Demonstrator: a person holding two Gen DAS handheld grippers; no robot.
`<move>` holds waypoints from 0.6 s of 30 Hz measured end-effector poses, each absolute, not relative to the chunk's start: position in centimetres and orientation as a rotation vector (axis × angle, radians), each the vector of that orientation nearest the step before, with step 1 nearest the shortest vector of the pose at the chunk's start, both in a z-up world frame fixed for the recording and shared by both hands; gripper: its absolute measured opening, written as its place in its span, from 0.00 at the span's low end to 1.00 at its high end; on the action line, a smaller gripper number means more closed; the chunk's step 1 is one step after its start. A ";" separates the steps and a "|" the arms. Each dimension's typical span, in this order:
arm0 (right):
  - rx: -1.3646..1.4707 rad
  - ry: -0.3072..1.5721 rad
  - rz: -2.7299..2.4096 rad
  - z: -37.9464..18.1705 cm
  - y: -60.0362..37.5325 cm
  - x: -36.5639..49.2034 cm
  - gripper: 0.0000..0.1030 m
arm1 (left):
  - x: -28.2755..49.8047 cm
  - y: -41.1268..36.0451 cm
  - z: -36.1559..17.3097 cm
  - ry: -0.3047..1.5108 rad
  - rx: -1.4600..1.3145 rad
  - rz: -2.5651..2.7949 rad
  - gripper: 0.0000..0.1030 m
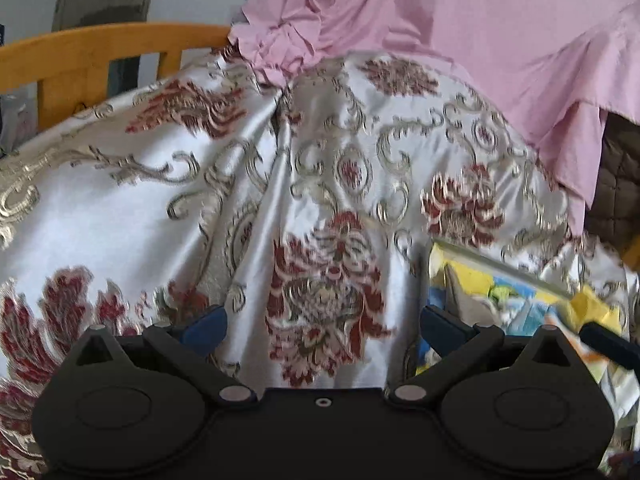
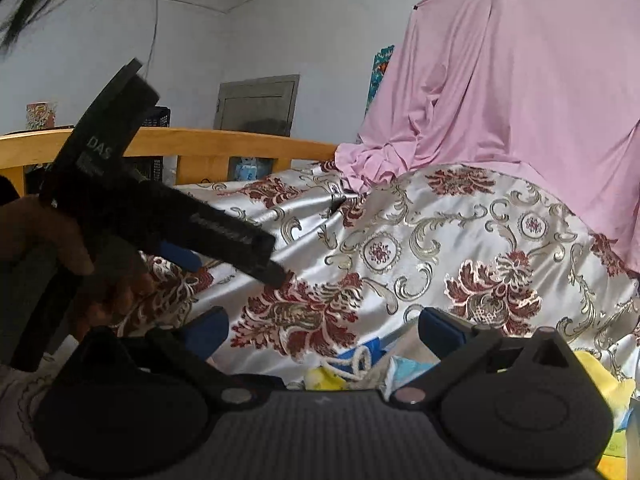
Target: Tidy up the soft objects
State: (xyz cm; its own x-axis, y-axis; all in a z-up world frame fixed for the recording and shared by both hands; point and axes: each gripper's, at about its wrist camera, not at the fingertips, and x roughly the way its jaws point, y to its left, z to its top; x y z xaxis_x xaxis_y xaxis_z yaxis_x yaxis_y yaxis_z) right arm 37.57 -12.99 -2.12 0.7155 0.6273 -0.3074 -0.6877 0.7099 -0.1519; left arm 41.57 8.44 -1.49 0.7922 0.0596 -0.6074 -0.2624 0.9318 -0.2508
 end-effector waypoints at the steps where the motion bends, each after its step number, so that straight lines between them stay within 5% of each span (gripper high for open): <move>1: -0.260 0.257 0.756 -2.1 -13.4 38.0 1.00 | 41.6 8.3 -1.8 0.654 -0.327 0.165 0.99; 18: -0.187 0.505 1.271 -2.8 -12.7 48.3 1.00 | 41.5 9.5 -2.8 0.699 -0.310 0.189 0.99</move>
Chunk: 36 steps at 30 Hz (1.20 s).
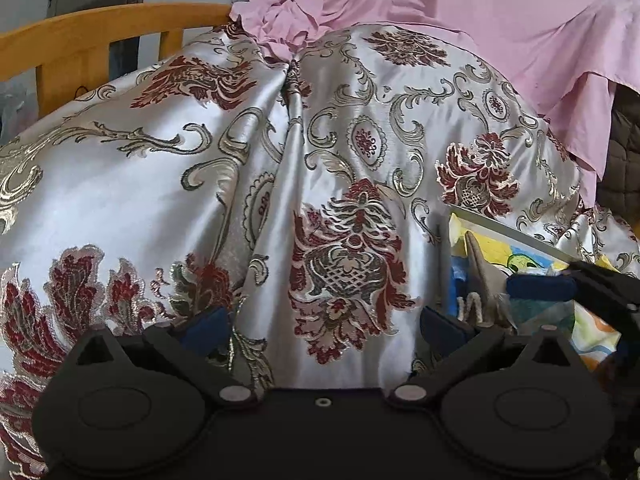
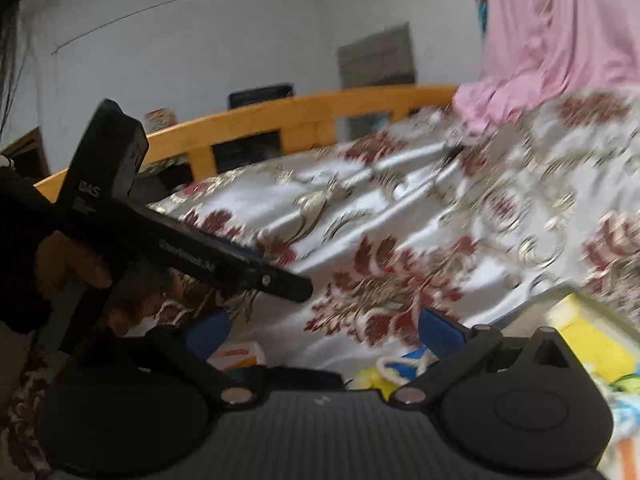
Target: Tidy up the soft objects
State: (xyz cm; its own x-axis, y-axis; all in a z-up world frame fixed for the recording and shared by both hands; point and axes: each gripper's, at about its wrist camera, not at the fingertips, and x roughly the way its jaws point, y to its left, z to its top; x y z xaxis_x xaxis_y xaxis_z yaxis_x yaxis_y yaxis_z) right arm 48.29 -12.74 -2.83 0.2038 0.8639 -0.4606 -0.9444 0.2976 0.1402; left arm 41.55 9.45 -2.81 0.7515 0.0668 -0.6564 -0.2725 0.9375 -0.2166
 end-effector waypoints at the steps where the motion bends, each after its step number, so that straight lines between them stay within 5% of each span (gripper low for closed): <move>1: -0.177 0.508 1.296 -2.9 -12.6 48.6 1.00 | 41.5 9.6 -2.9 0.701 -0.313 0.190 0.99; 16: -0.016 0.669 1.353 -5.8 -12.7 54.2 1.00 | 41.3 10.0 -2.4 0.682 -0.347 0.194 0.99; 36: 0.116 0.504 1.266 -1.4 -17.2 45.3 1.00 | 40.7 7.1 -3.9 0.785 -0.208 0.022 0.99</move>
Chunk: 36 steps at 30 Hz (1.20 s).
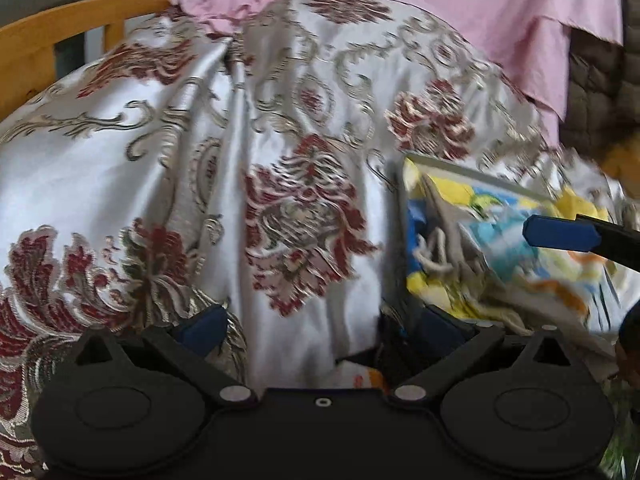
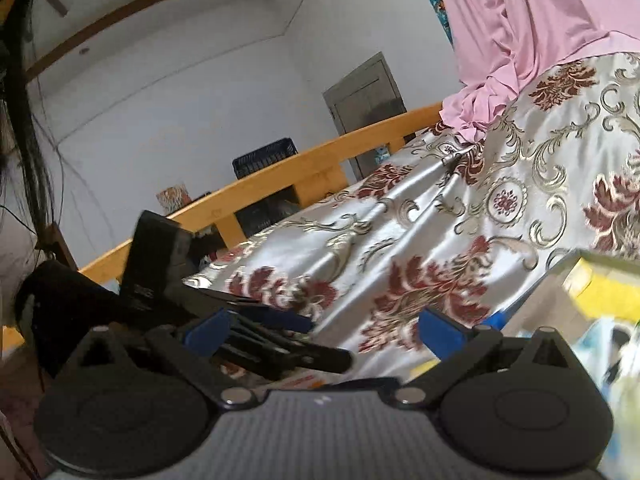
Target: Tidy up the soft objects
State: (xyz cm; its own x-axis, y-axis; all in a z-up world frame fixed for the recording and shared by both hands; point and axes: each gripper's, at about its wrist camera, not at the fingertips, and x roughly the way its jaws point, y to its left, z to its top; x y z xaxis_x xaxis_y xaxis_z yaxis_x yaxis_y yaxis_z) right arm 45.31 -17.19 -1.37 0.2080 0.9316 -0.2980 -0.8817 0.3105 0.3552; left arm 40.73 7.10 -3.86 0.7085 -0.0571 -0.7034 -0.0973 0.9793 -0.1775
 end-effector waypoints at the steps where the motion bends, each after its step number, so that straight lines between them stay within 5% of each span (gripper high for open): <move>1: 0.124 0.499 1.253 -1.5 -17.2 44.7 1.00 | 40.6 6.9 -4.0 0.790 -0.195 0.008 0.99; 16: 0.288 0.519 0.976 -2.1 -20.9 38.2 1.00 | 39.0 4.8 -4.3 0.775 -0.081 -0.133 0.99; 36: 0.000 0.581 0.449 -2.4 -20.5 33.4 1.00 | 39.7 1.7 -5.1 0.754 0.065 -0.277 0.99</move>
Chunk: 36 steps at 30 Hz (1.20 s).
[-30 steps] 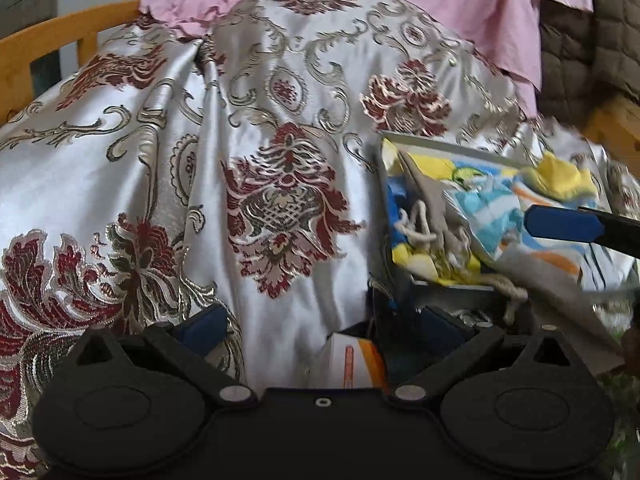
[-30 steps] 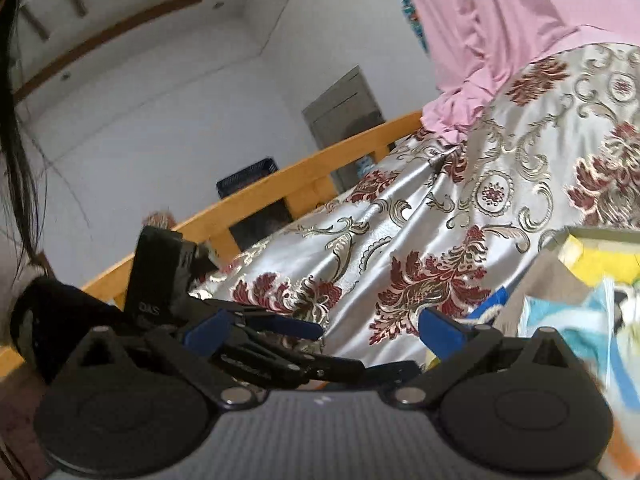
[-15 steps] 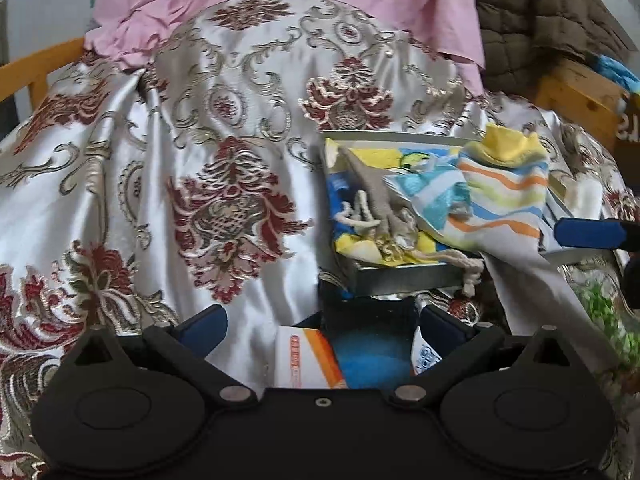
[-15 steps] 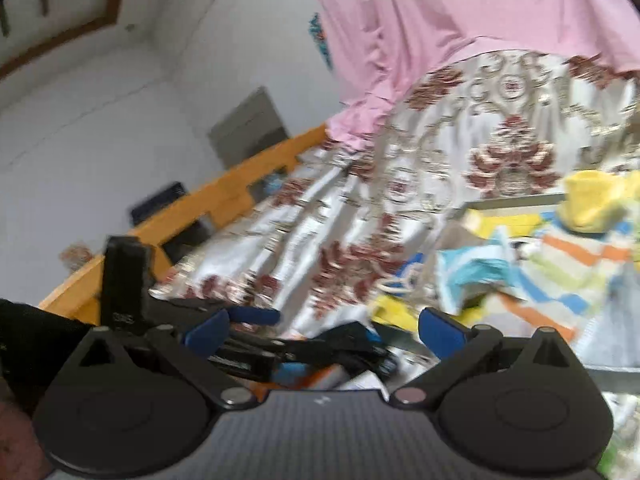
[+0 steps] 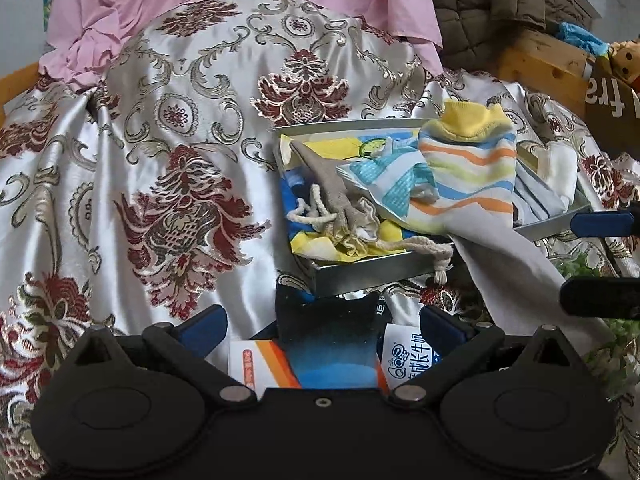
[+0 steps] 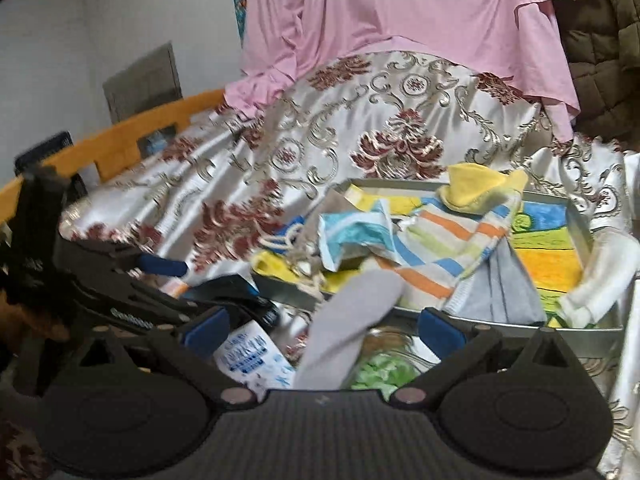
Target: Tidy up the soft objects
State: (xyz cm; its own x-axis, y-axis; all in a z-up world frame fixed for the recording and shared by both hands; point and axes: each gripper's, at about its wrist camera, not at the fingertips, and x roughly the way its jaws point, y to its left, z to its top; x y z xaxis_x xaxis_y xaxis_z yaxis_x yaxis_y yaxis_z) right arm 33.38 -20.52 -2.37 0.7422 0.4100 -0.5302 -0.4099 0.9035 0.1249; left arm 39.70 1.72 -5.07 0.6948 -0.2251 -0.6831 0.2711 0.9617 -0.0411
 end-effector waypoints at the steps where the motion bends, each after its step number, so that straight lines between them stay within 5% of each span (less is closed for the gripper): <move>1: -0.014 0.583 0.444 -2.5 -20.4 33.5 1.00 | 39.8 1.6 -5.1 0.756 0.072 -0.279 0.99; 9: -0.093 0.617 0.394 -3.6 -18.9 34.9 0.99 | 40.9 1.6 -5.0 0.798 0.048 -0.289 0.84; 14: -0.099 0.636 0.389 -4.2 -18.4 35.4 0.90 | 41.0 1.4 -5.1 0.802 0.045 -0.309 0.72; 19: -0.136 0.644 0.385 -4.7 -17.7 35.6 0.81 | 41.2 0.8 -5.4 0.811 0.105 -0.310 0.45; 23: -0.163 0.642 0.381 -4.9 -17.3 35.4 0.73 | 41.2 0.5 -5.4 0.816 0.127 -0.312 0.39; 29: -0.176 0.637 0.349 -4.9 -17.3 35.4 0.54 | 41.1 0.2 -5.2 0.793 0.135 -0.320 0.10; 36: -0.180 0.631 0.323 -4.8 -17.6 35.5 0.34 | 41.5 1.6 -4.6 0.814 0.022 -0.293 0.08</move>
